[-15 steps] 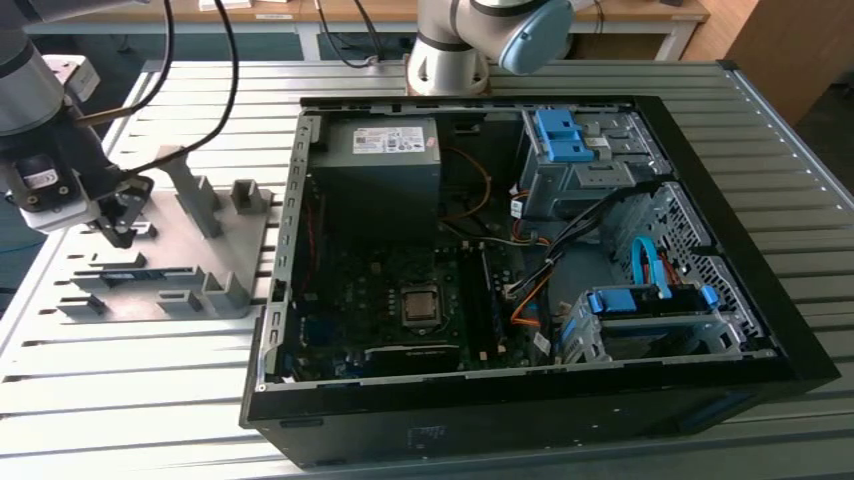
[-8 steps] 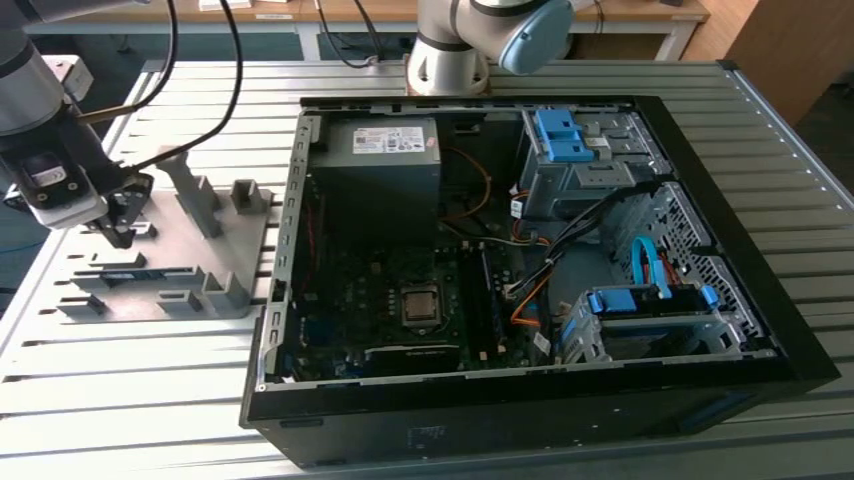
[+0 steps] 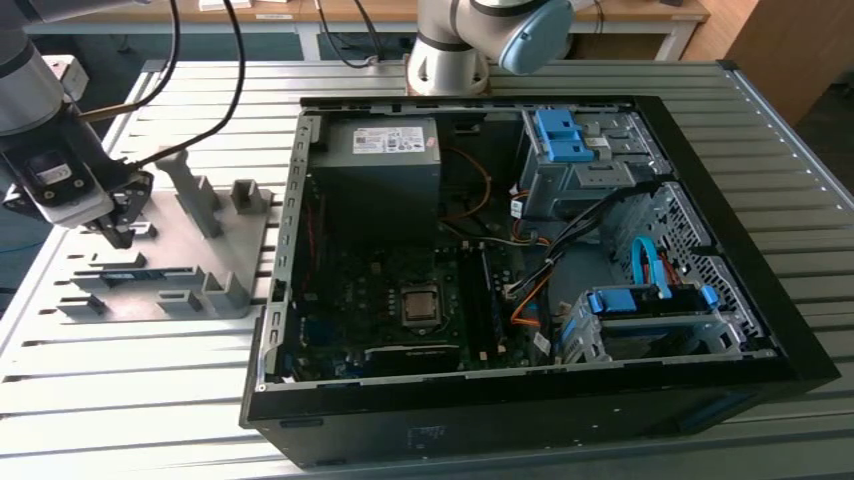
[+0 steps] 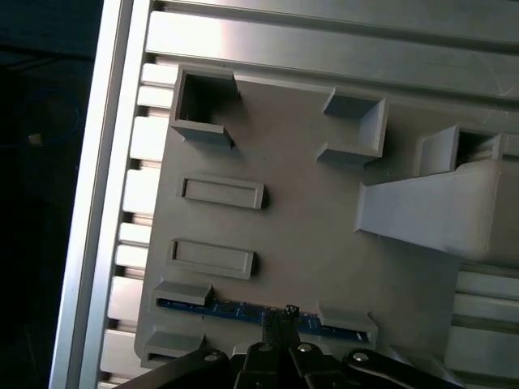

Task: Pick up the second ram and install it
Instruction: 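Pick up the second ram and move it above second insertion slot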

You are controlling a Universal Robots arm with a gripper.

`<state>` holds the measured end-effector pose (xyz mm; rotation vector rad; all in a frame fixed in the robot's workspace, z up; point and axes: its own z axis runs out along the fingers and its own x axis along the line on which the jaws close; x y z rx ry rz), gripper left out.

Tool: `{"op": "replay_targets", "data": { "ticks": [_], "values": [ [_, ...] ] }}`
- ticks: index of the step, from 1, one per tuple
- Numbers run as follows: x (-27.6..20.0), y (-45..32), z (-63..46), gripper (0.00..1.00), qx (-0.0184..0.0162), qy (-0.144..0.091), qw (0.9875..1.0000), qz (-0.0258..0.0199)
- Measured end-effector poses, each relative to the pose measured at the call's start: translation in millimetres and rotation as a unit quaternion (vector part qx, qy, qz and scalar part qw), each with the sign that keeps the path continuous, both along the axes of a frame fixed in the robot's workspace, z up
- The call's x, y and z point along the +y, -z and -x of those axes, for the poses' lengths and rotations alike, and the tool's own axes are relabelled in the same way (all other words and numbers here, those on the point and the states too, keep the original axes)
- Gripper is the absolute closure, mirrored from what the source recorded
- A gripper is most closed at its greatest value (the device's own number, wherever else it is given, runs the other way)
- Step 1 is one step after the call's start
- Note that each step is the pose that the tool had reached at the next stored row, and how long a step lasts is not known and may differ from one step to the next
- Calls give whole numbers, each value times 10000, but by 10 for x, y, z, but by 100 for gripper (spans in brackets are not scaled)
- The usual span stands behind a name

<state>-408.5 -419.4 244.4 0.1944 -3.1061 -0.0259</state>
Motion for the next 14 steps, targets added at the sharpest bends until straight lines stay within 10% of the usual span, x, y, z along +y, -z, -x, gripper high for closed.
{"op": "replay_targets", "data": {
  "ticks": [14],
  "values": [
    [0,0,0,90,0,-458,9990,0]
  ]
}}
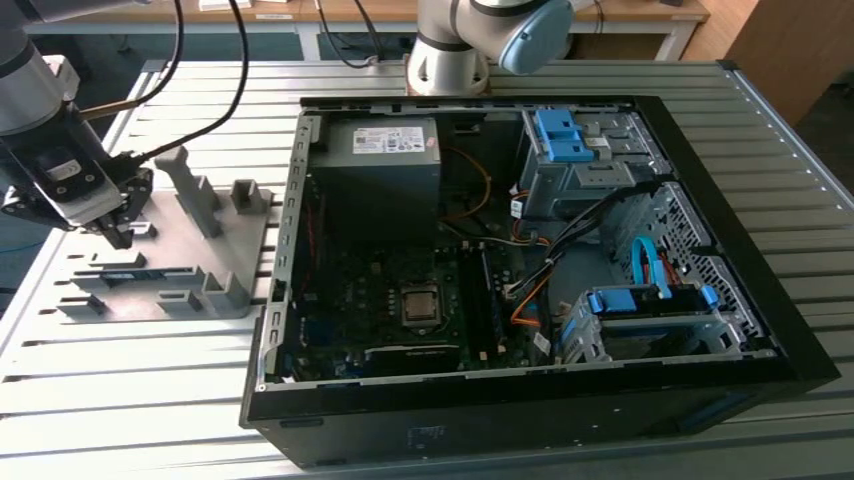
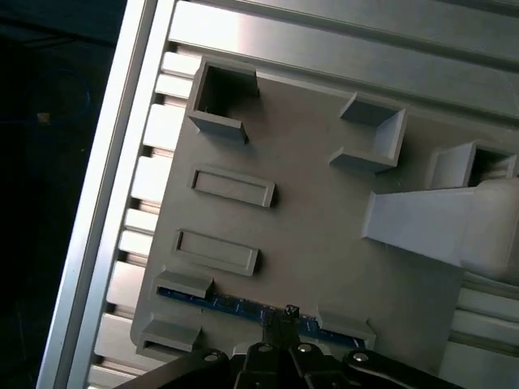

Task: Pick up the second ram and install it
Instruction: 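Pick up the second ram and move it above second insertion slot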

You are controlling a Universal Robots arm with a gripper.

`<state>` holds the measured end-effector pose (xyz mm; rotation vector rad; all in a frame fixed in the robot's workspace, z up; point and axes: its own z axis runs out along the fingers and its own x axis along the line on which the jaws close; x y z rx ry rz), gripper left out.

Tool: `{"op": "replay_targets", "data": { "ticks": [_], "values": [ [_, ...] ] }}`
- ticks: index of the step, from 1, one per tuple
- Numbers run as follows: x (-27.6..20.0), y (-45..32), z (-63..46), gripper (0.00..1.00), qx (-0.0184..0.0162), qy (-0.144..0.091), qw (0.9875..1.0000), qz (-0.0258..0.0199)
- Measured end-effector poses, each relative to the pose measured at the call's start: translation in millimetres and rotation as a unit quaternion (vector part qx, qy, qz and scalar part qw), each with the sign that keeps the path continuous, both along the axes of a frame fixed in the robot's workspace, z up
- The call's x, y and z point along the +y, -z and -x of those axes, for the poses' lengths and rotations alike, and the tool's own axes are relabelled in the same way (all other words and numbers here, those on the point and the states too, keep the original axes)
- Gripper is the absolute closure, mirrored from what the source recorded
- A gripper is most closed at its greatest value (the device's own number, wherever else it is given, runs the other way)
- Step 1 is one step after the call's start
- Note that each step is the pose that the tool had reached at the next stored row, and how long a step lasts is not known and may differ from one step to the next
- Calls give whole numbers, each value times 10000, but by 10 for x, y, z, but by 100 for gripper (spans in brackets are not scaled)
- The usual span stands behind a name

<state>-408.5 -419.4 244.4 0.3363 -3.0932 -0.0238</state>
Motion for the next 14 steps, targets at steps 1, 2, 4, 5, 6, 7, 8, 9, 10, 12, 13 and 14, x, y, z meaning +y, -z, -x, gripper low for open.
{"op": "replay_targets", "data": {
  "ticks": [1,2,4,5,6,7,8,9,10,12,13,14],
  "values": [
    [0,0,0,90,0,-30,10000,0],
    [0,0,0,90,0,-60,10000,0],
    [0,0,0,90,0,-118,9999,0],
    [0,0,0,90,0,-148,9999,0],
    [0,0,0,90,0,-178,9998,0],
    [0,0,0,90,0,-215,9998,0],
    [0,0,0,90,0,-252,9997,0],
    [0,0,0,90,0,-296,9996,0],
    [0,0,0,90,0,-340,9994,0],
    [0,0,0,90,0,-431,9991,0],
    [0,0,0,90,0,-478,9989,0],
    [0,0,0,90,0,-521,9986,0]
  ]
}}
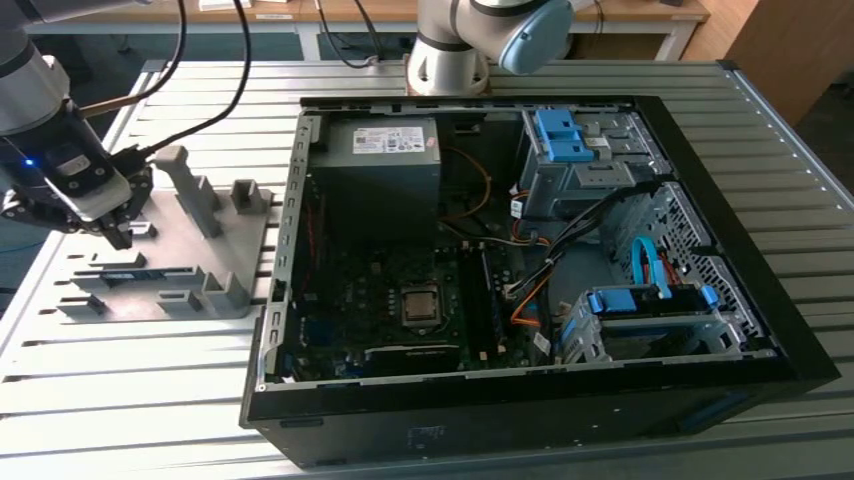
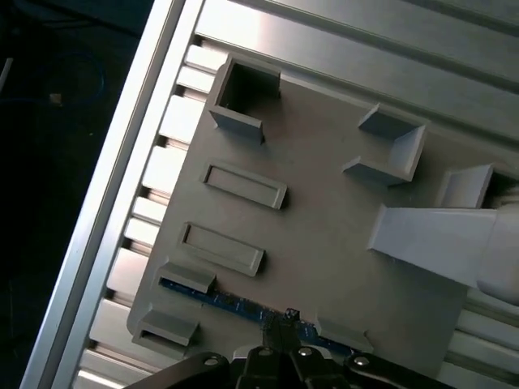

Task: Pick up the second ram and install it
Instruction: 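Pick up the second ram and move it above second insertion slot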

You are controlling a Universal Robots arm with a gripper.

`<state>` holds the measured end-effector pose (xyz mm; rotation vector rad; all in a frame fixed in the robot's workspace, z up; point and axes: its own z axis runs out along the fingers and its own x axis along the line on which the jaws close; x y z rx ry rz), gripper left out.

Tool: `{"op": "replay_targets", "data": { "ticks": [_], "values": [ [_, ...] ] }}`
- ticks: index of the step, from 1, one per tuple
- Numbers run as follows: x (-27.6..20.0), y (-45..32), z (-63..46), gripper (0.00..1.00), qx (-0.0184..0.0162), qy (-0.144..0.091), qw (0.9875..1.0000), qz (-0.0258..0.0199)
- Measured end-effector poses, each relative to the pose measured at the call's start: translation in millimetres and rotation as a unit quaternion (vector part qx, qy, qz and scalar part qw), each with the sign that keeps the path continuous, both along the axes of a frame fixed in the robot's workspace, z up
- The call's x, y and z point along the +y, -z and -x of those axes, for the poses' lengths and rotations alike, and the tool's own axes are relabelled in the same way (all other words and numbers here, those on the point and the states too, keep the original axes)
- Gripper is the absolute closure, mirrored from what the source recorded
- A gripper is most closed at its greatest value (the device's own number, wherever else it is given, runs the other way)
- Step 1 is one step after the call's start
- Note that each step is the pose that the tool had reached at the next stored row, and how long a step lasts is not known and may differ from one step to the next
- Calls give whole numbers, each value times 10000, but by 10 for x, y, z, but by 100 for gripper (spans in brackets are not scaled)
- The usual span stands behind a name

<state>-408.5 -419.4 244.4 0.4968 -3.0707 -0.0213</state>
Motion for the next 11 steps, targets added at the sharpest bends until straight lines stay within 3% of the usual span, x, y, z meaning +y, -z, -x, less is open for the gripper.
{"op": "replay_targets", "data": {
  "ticks": [11],
  "values": [
    [0,0,0,90,0,-444,9990,0]
  ]
}}
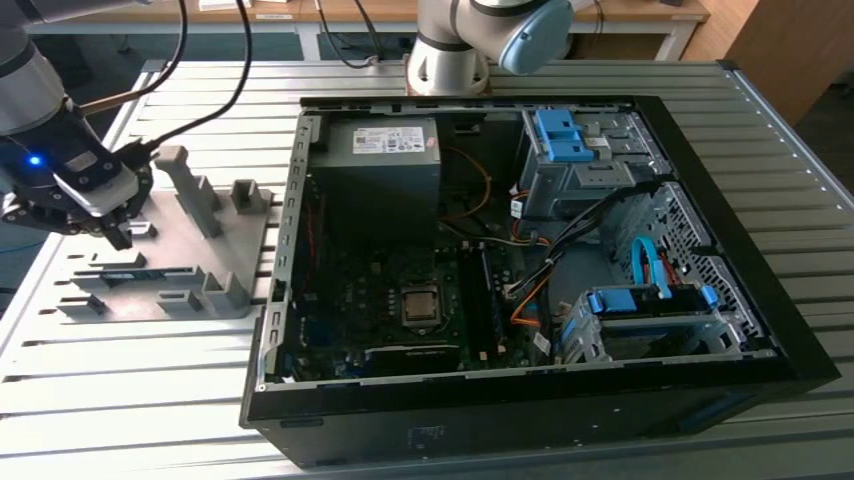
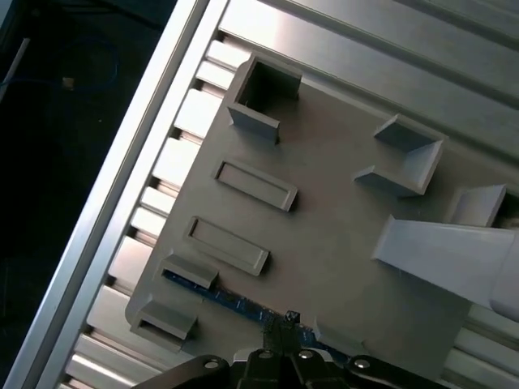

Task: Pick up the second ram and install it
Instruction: 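Pick up the second ram and move it above second insertion slot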

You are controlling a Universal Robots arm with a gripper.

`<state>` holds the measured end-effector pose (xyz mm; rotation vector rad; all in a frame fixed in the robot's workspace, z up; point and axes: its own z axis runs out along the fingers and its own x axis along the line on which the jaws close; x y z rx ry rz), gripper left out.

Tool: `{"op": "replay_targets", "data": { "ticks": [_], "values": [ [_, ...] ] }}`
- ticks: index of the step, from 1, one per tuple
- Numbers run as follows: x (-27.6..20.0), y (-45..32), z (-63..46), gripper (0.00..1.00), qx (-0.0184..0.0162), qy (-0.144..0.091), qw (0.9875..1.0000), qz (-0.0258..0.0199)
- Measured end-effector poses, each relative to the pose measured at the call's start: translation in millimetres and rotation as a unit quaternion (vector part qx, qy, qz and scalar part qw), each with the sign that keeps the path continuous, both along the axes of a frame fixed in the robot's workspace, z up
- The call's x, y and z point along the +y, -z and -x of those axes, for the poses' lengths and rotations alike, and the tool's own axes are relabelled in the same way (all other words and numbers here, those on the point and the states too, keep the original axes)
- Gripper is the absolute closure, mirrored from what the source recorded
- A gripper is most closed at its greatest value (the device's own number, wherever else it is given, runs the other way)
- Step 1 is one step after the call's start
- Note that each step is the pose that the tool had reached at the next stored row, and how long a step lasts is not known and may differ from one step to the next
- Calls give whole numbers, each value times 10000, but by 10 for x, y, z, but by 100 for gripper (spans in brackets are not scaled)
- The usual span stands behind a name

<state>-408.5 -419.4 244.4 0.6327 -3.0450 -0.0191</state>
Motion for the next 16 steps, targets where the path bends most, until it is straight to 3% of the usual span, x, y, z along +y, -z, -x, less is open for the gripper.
{"op": "replay_targets", "data": {
  "ticks": [7,16],
  "values": [
    [0,0,0,90,0,-283,9996,0],
    [0,0,0,90,0,-646,9979,0]
  ]
}}
